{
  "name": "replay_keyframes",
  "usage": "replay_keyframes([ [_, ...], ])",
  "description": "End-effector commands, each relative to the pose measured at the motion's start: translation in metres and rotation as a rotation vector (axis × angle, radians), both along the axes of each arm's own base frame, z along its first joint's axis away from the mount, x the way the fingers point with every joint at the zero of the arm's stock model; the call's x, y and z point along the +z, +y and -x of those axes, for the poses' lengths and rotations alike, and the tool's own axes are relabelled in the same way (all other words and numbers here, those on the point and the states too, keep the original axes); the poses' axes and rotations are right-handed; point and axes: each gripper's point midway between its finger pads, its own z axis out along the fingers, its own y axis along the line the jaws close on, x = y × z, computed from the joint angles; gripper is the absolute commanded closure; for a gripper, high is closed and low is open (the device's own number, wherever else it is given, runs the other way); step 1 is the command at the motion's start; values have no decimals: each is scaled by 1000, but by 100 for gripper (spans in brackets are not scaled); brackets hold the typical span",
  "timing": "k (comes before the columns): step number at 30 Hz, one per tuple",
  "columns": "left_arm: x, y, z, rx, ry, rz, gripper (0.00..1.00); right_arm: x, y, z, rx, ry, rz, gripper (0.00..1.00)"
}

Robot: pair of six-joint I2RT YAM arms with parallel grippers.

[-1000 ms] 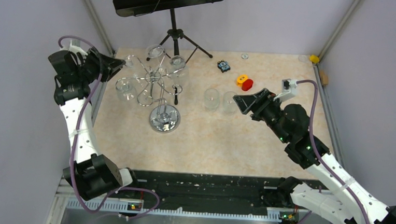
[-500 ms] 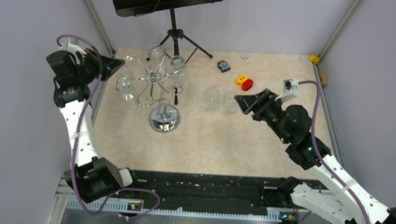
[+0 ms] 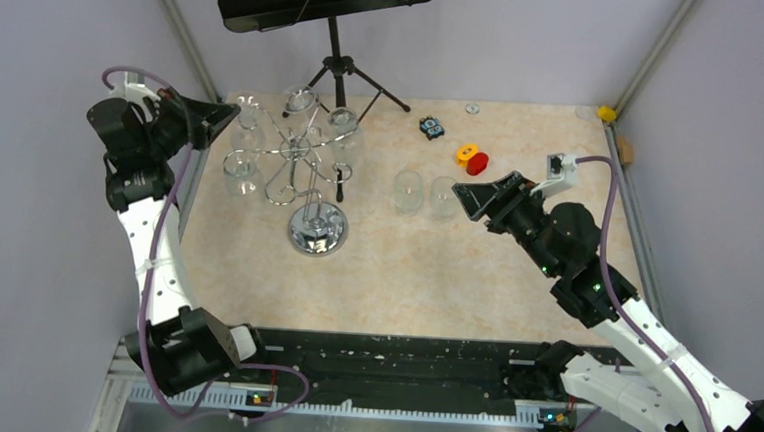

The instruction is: Take the wine glass off the wine glass rack

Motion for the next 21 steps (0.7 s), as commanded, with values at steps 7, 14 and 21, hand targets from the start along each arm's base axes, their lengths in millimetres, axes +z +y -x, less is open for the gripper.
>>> replay_keyframes([
  [7,43,-2,-3,-16,-195,-25,100,16,-6,-1,-23,-45,-38,34],
  [14,42,-16,-8,-100,-212,-12,100,15,0,-1,0,-47,-42,31],
  [21,39,-26,-6,-149,-195,7,100,15,-1,-1,-4,-46,-44,30],
])
